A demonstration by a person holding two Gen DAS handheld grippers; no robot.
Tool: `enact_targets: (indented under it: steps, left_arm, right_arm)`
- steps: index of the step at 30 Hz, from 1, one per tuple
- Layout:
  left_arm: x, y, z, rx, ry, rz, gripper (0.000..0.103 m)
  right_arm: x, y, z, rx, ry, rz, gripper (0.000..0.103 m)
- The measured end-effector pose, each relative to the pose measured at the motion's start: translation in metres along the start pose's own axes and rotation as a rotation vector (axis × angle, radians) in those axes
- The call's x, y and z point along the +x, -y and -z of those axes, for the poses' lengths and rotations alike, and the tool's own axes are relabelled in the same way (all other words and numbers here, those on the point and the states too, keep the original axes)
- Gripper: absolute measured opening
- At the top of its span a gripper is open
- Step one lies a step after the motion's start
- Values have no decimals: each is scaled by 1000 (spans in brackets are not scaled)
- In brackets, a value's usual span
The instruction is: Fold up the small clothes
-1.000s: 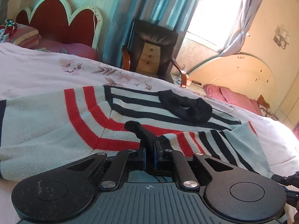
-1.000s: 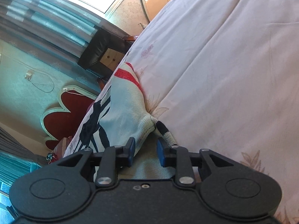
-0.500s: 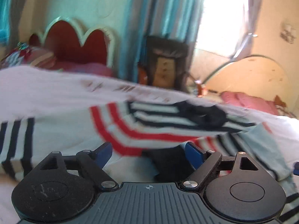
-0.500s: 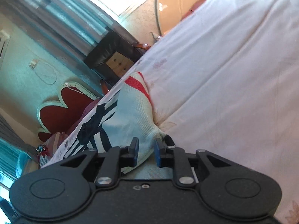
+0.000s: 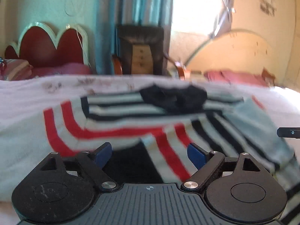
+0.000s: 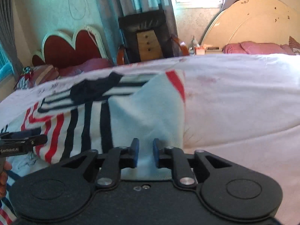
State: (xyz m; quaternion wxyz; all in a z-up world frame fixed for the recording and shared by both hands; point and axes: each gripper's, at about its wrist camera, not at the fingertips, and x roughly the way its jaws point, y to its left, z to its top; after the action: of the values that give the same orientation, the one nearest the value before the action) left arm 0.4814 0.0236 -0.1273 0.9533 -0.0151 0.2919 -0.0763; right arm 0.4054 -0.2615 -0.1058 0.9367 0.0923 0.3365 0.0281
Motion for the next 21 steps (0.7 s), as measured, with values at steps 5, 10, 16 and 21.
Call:
enact_targets:
  steps: [5, 10, 16, 21]
  left_arm:
    - [41, -4, -16, -21, -60, -87, 87]
    - [59, -17, -6, -76, -91, -157, 87]
    - [59, -13, -2, -56, -67, -178, 87]
    - [60, -11, -3, -42, -68, -185, 88]
  right_arm:
    - [39, 48, -52, 187, 38, -5, 25]
    - [81, 81, -67, 351, -2, -102, 28]
    - [89, 76, -61, 235, -8, -52, 7]
    - [93, 83, -49, 218, -11, 17, 7]
